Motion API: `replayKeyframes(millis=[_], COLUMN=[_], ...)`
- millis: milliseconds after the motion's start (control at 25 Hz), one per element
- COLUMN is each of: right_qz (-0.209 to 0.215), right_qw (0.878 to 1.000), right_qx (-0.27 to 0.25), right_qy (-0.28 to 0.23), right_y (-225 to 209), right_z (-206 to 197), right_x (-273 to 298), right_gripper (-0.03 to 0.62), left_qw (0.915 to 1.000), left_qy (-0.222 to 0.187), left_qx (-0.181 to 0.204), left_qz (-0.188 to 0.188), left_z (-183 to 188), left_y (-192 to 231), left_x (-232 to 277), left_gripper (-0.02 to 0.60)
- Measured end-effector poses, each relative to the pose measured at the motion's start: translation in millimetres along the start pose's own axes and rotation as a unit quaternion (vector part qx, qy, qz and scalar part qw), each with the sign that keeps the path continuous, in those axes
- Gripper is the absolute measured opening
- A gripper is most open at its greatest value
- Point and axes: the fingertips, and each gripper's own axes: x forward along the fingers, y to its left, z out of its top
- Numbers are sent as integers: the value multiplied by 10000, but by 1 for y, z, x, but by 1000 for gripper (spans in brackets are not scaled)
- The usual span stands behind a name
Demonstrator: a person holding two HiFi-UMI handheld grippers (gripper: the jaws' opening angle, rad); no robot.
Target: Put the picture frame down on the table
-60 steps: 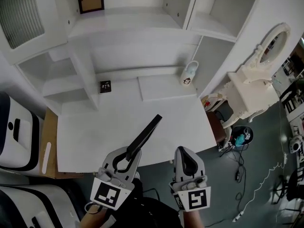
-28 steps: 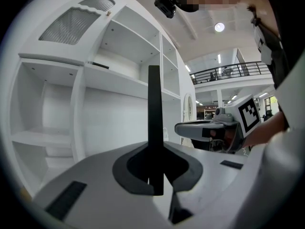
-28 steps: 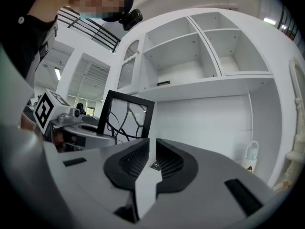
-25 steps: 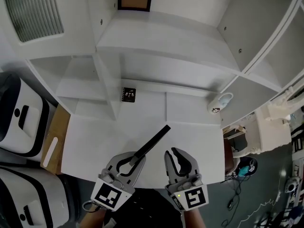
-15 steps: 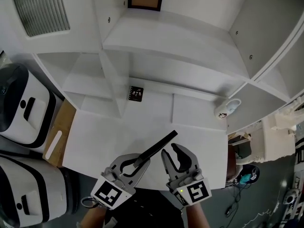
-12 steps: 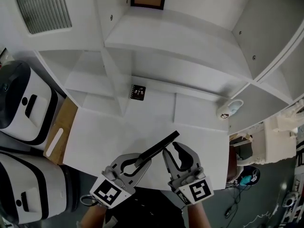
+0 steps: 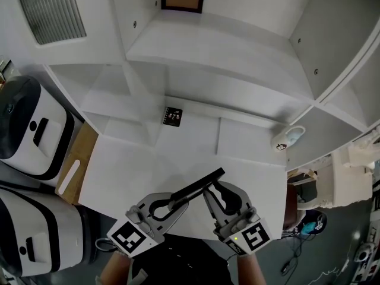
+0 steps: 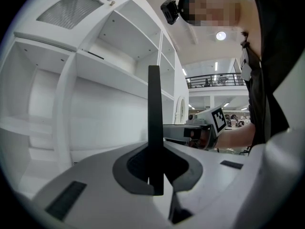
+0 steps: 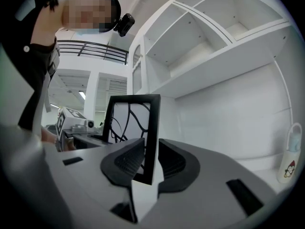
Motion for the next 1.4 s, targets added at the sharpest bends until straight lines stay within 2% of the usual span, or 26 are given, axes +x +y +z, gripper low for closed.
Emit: replayKeyframes(millis=[40, 200, 600, 920, 1120, 1400], right_qz=[10, -156, -802, -1208, -1391, -1602], right_qw=[10000, 9998, 9944, 9887, 9855, 9809], right_qx=[-14, 95, 509, 637, 618, 691], right_qy=[15, 109, 459, 622, 745, 859], right_y=[0, -5, -17, -27, -31, -38], right_z=[0, -5, -28, -38, -44, -54], right_x=[-1, -2, -3, -4, -4, -6], right_gripper=[78, 69, 66, 67, 66, 67], left_qw=[10000, 9999, 9961, 9882, 9832, 9778], left_qy=[14, 130, 459, 528, 674, 680], left_qx=[-3, 35, 50, 55, 202, 170], left_qz=[-10, 98, 758, 1440, 1686, 1973], left_z=[-1, -8, -32, -39, -43, -45], left_y=[0, 0, 15, 32, 36, 43], left_x=[1, 6, 20, 19, 17, 9], left_gripper=[23, 24, 45, 118, 120, 120])
